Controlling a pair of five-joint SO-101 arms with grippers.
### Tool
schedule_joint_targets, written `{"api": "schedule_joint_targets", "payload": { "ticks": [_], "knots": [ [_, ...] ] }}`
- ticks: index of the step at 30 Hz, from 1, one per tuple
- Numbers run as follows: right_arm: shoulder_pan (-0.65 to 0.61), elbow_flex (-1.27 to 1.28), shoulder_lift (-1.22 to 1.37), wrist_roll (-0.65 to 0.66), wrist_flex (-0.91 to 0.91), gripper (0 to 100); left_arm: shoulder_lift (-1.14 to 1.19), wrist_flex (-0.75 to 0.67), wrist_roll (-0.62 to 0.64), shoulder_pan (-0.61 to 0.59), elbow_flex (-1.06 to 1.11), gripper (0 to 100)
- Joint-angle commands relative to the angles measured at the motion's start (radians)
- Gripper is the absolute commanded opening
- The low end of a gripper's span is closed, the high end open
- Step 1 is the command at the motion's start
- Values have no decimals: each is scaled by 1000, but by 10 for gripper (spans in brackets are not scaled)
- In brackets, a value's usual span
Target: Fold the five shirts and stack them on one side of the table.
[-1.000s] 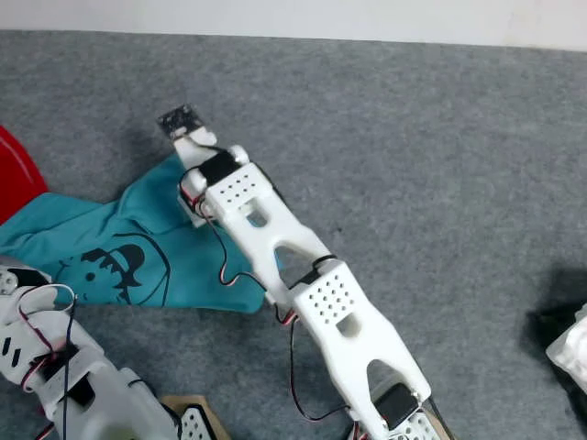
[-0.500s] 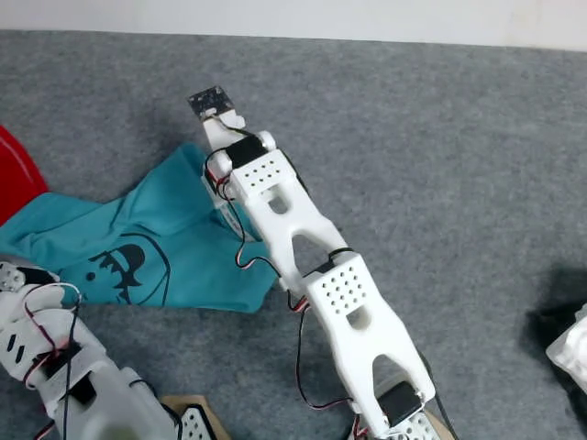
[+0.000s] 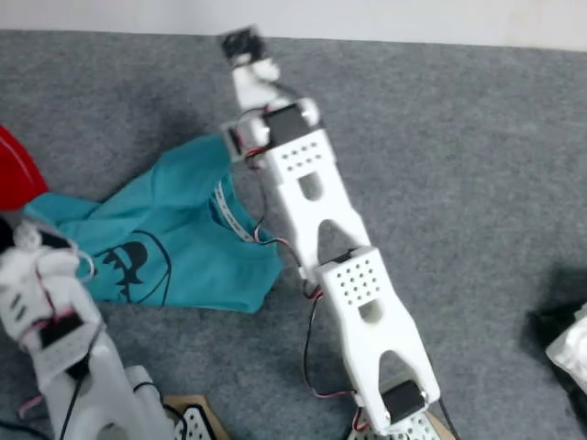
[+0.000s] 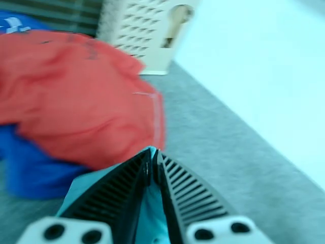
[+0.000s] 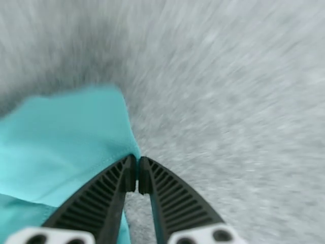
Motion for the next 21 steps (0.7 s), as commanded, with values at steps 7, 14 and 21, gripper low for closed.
{"api": "schedule_joint_targets", "payload": {
  "ticks": [7, 14, 21],
  "knots": [
    [136, -180, -298, 132, 50, 7, -10, 126, 209, 65, -433, 6],
    [231, -180, -576, 178, 8, 7, -16, 133, 209, 108, -605, 6],
    [305, -179, -763, 178, 36, 7, -16, 212, 209, 237, -779, 6]
  ]
}}
